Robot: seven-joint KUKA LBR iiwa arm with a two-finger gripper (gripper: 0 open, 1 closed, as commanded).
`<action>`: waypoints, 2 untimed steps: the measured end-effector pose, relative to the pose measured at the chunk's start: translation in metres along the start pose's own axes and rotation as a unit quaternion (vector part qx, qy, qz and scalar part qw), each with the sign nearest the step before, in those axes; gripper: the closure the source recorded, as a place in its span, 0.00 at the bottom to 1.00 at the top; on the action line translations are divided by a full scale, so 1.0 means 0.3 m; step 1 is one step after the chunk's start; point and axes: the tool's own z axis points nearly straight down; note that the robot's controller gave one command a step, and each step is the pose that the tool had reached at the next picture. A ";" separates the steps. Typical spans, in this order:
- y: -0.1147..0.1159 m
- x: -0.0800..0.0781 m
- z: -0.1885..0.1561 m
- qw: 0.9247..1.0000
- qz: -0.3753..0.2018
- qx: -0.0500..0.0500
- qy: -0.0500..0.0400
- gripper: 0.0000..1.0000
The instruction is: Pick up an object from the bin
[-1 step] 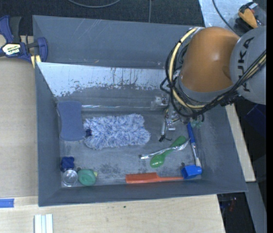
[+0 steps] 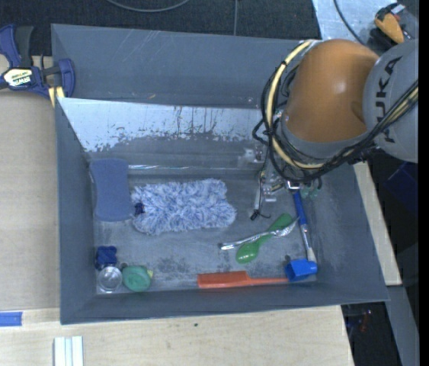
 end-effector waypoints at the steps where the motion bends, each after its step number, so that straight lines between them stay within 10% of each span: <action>1: -0.242 0.098 0.399 0.999 -0.034 0.001 0.002 0.00; 2: -0.243 0.106 0.135 0.991 -0.136 0.001 -0.010 0.00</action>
Offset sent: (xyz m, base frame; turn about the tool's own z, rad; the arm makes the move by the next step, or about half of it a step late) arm -0.0341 -0.0721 -0.0430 -0.2751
